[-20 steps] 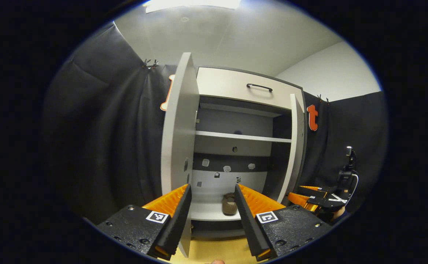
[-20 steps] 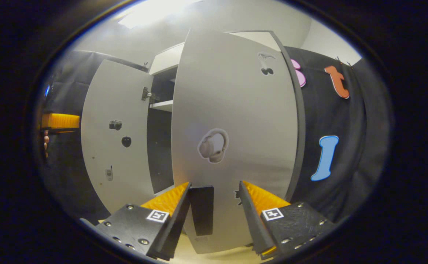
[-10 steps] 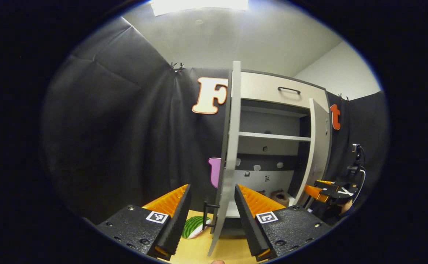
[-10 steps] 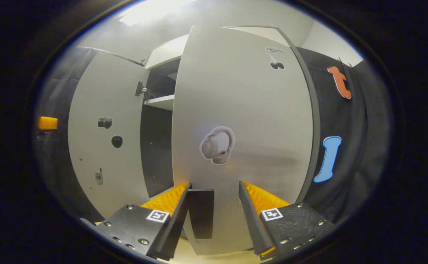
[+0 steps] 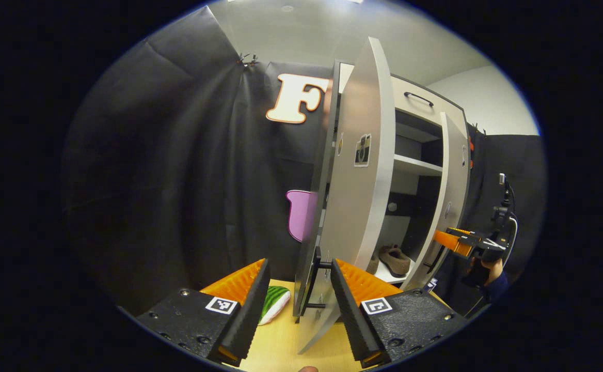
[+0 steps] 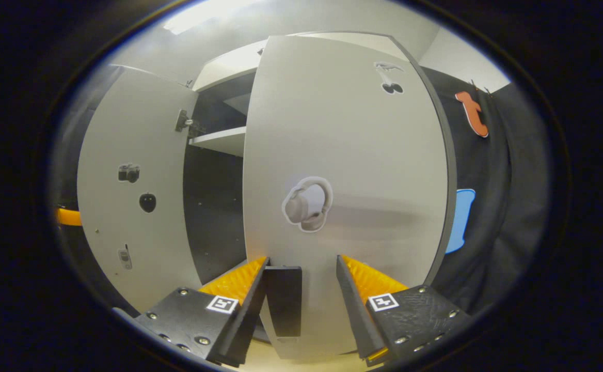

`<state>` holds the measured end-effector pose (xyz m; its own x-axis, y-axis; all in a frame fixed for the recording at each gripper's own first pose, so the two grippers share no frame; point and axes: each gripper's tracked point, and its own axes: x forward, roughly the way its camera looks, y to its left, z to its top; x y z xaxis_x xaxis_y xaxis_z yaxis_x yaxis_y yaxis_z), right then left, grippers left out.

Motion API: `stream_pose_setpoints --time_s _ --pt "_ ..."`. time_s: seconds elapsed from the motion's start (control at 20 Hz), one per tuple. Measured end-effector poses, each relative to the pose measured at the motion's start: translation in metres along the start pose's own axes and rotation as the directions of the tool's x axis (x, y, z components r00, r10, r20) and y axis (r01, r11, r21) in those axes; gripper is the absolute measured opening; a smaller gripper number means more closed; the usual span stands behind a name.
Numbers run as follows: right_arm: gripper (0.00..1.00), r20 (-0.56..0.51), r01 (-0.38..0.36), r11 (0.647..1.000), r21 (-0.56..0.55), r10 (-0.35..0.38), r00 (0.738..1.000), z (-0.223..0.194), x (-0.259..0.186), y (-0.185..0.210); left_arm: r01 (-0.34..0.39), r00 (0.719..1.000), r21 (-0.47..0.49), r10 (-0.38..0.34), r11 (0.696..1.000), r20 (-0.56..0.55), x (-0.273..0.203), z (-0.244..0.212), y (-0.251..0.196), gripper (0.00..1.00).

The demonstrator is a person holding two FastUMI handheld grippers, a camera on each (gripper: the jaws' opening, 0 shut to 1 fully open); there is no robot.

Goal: Grab one shoe with the right hand and put it into the shoe cabinet, grab the other shoe with the left hand and put it into the shoe cabinet; then close the right door with the right hand and the left door with the left hand.

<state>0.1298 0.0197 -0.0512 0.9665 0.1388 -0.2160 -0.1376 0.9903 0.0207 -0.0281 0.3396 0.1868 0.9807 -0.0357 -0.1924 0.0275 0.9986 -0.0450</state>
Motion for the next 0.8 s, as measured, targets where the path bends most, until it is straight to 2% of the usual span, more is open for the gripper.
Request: stream_pose_setpoints --time_s 0.05,0.15,0.35,0.4,0.8 --pt "0.77 -0.001 0.009 1.0 0.0 -0.009 1.0 0.0 0.001 0.0 0.02 1.0 0.0 -0.02 1.0 -0.004 0.003 -0.002 0.0 0.73" --pt "0.77 -0.004 0.024 1.0 -0.001 -0.024 1.0 -0.001 0.002 0.0 0.074 0.997 -0.018 -0.075 0.997 -0.007 0.012 -0.002 -0.005 0.73" --pt "0.79 -0.018 0.043 0.999 -0.014 -0.043 0.999 -0.007 0.001 0.001 0.126 0.992 -0.021 -0.126 0.992 -0.004 0.025 0.005 -0.014 0.69" --pt "0.77 -0.019 0.045 0.999 -0.014 -0.045 0.999 -0.008 0.0 0.001 0.141 0.99 -0.019 -0.141 0.99 -0.004 0.025 0.003 -0.018 0.73" --pt "0.75 -0.004 0.033 0.999 -0.013 -0.033 0.999 -0.005 -0.014 0.003 0.274 0.962 0.01 -0.273 0.962 -0.028 0.039 -0.001 -0.071 0.71"
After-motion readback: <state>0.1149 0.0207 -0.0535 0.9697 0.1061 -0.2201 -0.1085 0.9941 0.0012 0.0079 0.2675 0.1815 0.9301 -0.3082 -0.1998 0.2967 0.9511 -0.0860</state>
